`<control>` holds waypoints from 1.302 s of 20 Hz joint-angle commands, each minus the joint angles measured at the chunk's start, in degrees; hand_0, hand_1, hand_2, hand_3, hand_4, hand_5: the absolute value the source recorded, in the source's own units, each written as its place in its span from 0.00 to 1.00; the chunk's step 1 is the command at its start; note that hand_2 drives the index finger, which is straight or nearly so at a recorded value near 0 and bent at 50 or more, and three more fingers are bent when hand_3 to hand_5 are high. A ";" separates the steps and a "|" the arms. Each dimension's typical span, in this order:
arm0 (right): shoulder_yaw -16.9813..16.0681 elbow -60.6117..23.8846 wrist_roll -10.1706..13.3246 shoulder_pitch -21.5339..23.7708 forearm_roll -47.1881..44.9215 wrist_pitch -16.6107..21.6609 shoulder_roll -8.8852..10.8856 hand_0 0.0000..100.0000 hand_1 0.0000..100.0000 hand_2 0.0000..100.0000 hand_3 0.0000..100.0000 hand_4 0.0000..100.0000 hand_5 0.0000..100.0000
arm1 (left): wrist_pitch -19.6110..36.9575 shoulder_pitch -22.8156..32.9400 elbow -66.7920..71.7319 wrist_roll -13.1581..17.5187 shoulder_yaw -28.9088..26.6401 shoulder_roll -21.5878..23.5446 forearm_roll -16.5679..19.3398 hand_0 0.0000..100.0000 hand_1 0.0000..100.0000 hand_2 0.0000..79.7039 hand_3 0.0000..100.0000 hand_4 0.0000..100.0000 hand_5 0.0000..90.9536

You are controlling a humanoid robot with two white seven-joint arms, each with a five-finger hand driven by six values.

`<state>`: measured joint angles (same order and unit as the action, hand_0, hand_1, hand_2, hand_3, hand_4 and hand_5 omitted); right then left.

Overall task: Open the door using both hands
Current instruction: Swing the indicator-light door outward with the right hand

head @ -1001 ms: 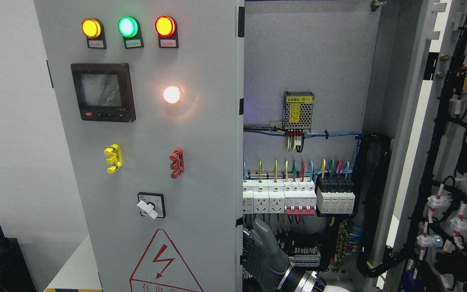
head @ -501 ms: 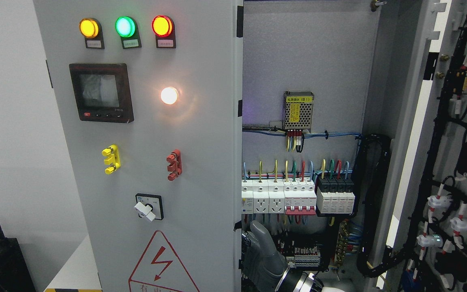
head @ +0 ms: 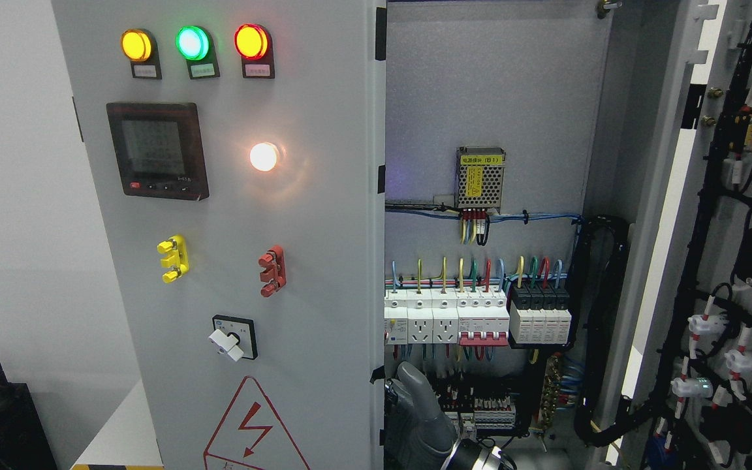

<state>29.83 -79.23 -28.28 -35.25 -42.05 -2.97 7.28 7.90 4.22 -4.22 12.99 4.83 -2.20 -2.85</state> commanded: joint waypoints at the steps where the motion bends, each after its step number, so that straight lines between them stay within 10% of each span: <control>1: 0.58 -3.56 -0.11 0.80 -0.14 -0.02 -0.25 0.00 0.00 0.00 0.00 0.00 0.00 | 0.01 0.00 0.00 0.02 0.00 0.00 -0.05 0.00 0.00 0.00 0.00 0.04 0.00; 26: 5.58 -8.22 -1.42 2.47 -2.07 -1.16 -0.51 0.00 0.00 0.00 0.00 0.00 0.00 | 0.01 0.00 0.00 0.02 0.00 0.00 -0.05 0.00 0.00 0.00 0.00 0.04 0.00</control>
<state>33.14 -85.91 -28.63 -32.91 -44.07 -4.13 6.90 7.90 4.22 -4.22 12.99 4.83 -2.20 -2.87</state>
